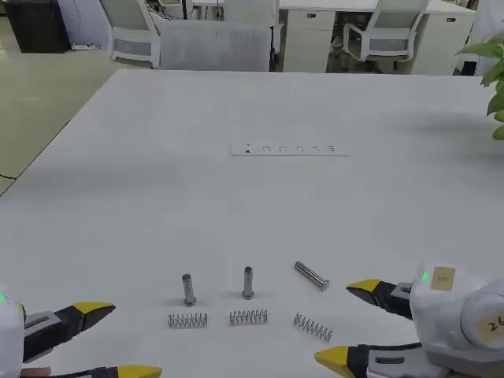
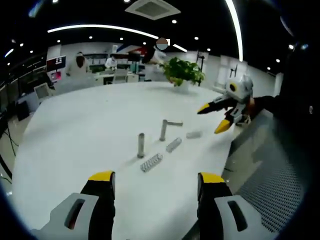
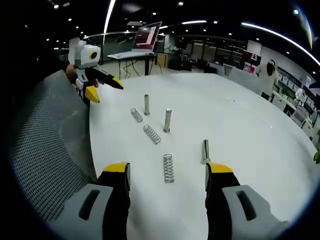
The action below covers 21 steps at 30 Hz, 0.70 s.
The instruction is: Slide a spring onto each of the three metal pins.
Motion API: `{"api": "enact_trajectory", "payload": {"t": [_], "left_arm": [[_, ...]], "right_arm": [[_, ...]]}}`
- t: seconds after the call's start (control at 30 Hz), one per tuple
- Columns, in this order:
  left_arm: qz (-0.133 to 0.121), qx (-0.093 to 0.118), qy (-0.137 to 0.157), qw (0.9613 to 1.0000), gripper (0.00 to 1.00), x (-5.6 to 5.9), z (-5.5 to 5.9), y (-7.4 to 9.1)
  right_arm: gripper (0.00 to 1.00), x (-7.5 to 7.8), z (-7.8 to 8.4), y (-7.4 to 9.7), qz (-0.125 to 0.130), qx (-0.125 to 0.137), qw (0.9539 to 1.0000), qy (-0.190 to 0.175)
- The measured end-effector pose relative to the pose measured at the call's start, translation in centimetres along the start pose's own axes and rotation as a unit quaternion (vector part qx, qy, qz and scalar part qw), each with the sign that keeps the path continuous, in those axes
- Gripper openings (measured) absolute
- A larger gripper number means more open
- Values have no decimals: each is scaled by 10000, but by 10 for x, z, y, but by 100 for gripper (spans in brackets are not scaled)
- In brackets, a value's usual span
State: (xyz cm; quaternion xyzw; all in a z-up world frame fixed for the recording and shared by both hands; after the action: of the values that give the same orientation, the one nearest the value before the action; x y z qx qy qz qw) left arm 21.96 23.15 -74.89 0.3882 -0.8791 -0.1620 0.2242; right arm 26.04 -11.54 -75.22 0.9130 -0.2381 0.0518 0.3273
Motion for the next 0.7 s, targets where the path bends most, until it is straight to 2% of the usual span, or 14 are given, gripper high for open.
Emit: {"api": "enact_trajectory", "payload": {"t": [0.53, 0.7], "left_arm": [[-17, 30, 22, 10000, 62, 0, 0, 0], [-5, 37, 18, 10000, 62, -1, 0, 0]], "right_arm": [[60, 1, 1, 0, 23, 10, 10000, -69], [60, 4, 1, 2, 105, 46, 9999, -127]]}}
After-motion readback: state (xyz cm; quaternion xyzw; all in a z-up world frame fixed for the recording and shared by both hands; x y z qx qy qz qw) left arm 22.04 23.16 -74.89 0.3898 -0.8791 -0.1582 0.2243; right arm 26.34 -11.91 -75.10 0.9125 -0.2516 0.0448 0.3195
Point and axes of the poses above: the centre of the closed fingertips' face, and the gripper's own axes: y roughly backward along the fingers, x roughly to its right, z roughly out of its underside, the point moved 10 cm from there along y, roughly backward along the fingers, and after that the axes turned 11 degrees about y, right-handed, at the moved point
